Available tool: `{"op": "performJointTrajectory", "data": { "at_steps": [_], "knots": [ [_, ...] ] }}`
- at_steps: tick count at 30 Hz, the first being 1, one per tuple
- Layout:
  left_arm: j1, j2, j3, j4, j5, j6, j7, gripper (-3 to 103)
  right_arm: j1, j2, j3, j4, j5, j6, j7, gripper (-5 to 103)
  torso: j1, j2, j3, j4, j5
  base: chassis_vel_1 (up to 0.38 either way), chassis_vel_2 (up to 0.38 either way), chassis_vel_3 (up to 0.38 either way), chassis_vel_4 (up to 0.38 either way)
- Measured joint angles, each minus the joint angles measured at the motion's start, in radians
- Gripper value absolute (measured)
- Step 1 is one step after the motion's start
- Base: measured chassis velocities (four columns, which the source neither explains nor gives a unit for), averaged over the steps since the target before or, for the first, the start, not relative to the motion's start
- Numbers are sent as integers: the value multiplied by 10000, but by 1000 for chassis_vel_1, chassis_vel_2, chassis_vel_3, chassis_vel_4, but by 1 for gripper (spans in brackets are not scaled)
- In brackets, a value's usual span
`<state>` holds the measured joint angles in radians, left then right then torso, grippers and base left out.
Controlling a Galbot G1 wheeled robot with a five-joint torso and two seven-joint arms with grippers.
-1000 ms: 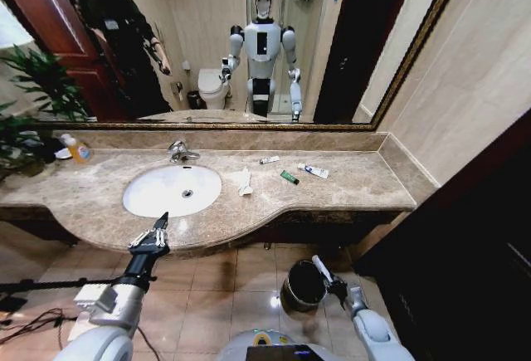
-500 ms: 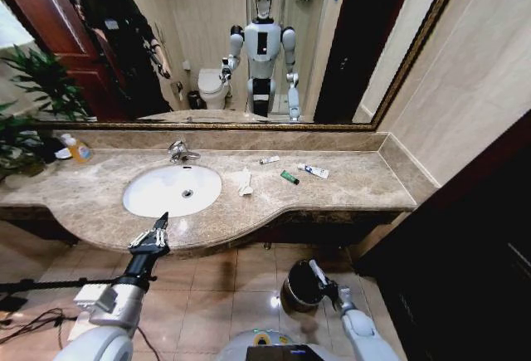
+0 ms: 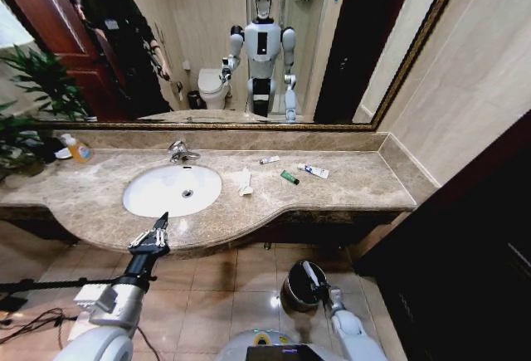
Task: Pick up the trash from the sink and place it in the trash bin.
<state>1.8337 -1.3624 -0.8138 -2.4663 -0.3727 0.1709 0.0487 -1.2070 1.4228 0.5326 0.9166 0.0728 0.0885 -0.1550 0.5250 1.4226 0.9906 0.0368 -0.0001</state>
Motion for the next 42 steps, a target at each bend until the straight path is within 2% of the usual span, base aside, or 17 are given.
{"op": "performJointTrajectory", "data": {
  "at_steps": [4,5,6,10,12,13,15,16,18,22,24,26,38,42],
  "knots": [
    [0,0,0,0,0,0,0,0,-17,2,-4,-17,-37,66,113,24,0,0,0,0,0,0,0,0,0],
    [0,0,0,0,0,0,0,0,-22,1,-7,-17,-42,90,145,29,0,0,0,0,0,0,0,0,0],
    [0,0,0,0,0,0,0,0,-22,1,-7,-17,-42,90,145,29,0,0,0,0,0,0,0,0,0],
    [0,0,0,0,0,0,0,0,-52,-23,-17,64,-51,116,225,51,0,0,0,0,1,0,0,0,0],
    [0,0,0,0,0,0,0,0,-60,-33,-18,105,-51,116,228,51,0,0,0,0,1,0,0,0,0],
    [0,1,0,0,0,0,0,0,-81,-48,-19,163,-51,116,230,61,0,0,0,0,0,0,0,0,0],
    [0,0,0,0,0,0,0,0,-96,-59,-24,202,-50,116,230,61,0,0,0,0,1,0,0,0,0],
    [0,0,0,0,0,0,0,0,-111,-69,-25,238,-50,116,231,73,0,0,0,0,0,0,0,0,0],
    [-1,0,0,0,0,0,0,0,-119,-70,-24,258,-50,115,231,73,0,0,0,0,0,0,0,0,0],
    [0,1,0,0,0,0,0,0,-163,-70,-24,296,-49,115,235,94,0,0,0,0,0,0,0,0,0],
    [0,1,0,0,0,0,0,0,-173,-70,-24,298,-49,115,236,94,0,0,0,0,1,0,0,0,0],
    [0,0,0,0,0,0,0,0,-201,-70,-19,307,-48,115,243,100,0,0,0,0,1,0,0,0,0],
    [0,1,0,0,0,0,0,0,-327,-50,-10,476,-23,117,314,100,0,0,0,0,1,0,0,0,0],
    [0,0,0,0,0,0,0,0,-708,-209,-41,1215,305,82,410,100,0,0,0,0,3,0,0,0,0]
  ]
}}
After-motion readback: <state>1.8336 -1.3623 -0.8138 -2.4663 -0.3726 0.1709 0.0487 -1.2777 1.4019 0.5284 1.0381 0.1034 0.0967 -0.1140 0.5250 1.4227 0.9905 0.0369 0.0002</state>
